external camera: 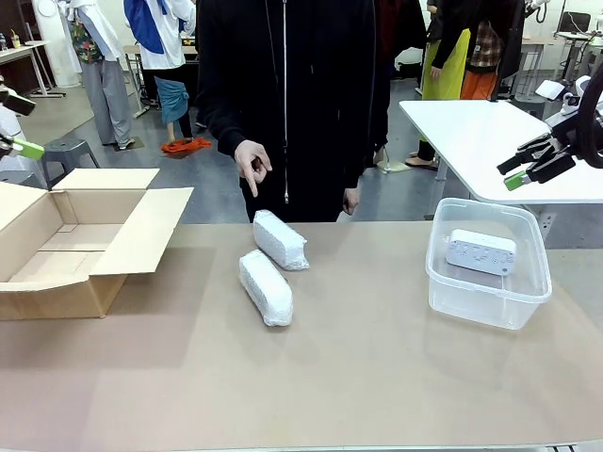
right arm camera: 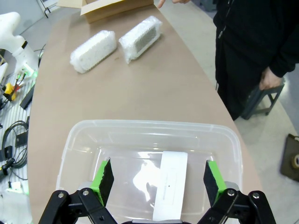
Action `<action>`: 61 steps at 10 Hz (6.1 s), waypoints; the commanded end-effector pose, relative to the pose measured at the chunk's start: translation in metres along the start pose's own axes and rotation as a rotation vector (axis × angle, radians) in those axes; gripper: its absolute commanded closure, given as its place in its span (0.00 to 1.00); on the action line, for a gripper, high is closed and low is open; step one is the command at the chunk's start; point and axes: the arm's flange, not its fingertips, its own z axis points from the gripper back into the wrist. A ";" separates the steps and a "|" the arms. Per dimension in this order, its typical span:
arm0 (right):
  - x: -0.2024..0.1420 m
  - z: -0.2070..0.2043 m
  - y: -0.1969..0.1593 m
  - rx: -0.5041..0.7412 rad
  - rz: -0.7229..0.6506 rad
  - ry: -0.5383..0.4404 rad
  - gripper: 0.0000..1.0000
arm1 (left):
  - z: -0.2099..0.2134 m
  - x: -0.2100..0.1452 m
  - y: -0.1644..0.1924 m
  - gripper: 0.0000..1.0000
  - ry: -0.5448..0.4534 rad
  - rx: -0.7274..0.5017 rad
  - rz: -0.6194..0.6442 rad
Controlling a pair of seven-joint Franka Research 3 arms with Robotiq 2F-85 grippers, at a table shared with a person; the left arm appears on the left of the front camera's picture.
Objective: Separate and place wrapped and unwrapped clocks.
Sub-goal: Pick up the Digital clock indicated by the person.
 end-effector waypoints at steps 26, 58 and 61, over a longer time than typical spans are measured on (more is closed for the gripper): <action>0.000 0.000 0.000 0.001 -0.001 0.000 0.00 | -0.239 0.088 0.063 0.00 0.263 -0.497 -0.177; 0.000 0.000 0.000 0.001 -0.001 0.000 0.00 | -0.468 0.180 0.061 0.00 0.426 -0.799 -0.732; 0.000 0.000 0.000 0.001 -0.001 0.000 0.00 | -0.501 0.179 0.053 0.00 0.400 -0.849 -0.759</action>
